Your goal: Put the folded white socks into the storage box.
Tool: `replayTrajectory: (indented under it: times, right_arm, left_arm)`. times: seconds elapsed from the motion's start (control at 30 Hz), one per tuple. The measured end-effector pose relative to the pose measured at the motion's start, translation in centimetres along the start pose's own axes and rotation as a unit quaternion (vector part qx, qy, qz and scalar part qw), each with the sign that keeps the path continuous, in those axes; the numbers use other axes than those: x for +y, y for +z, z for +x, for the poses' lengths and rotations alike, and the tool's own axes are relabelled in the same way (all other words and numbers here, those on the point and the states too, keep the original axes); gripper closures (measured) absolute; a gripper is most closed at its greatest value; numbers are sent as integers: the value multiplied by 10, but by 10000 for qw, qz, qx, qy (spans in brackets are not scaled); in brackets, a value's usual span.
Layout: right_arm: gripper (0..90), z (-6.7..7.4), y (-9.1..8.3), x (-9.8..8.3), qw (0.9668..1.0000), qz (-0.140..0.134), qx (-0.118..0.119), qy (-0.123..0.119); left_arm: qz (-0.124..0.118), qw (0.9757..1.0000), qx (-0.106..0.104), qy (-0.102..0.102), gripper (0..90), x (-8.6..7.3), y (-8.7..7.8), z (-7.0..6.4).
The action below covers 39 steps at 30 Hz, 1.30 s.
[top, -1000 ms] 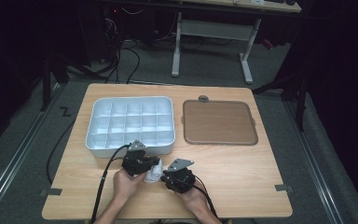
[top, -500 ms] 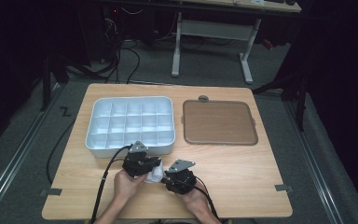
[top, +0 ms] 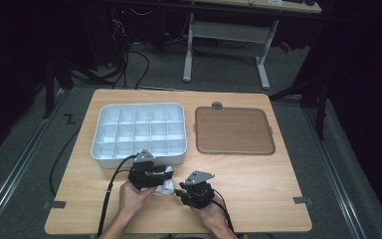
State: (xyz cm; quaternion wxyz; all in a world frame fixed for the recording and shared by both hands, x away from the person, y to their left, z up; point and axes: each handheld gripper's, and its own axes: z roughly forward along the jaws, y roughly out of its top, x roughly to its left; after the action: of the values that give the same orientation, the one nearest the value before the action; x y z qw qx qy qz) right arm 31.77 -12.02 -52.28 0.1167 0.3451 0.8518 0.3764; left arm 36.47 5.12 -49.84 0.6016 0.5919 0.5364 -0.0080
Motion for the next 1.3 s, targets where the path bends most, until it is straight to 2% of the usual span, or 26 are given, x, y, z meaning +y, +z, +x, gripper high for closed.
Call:
replayTrajectory:
  times: [0.3,0.57,0.7,1.07,1.3]
  right_arm:
    - [710,-3,-12,-2,10000,-72,-7,53]
    - [724,-6,-28,4,9996,-273,-5,75]
    - [722,-3,-32,12,9993,-381,47,25]
    - [658,11,-34,41,9976,-646,188,-188]
    - [623,19,-20,50,9985,-460,193,-216]
  left_arm:
    - [-163,9998,-106,14,476,6,-11,-4]
    - [-372,9993,62,19,466,13,-27,4]
    - [-333,9993,153,-12,486,14,-29,12]
    - [-215,9992,332,14,521,2,-23,22]
    - [-190,9991,369,24,540,-3,-19,23]
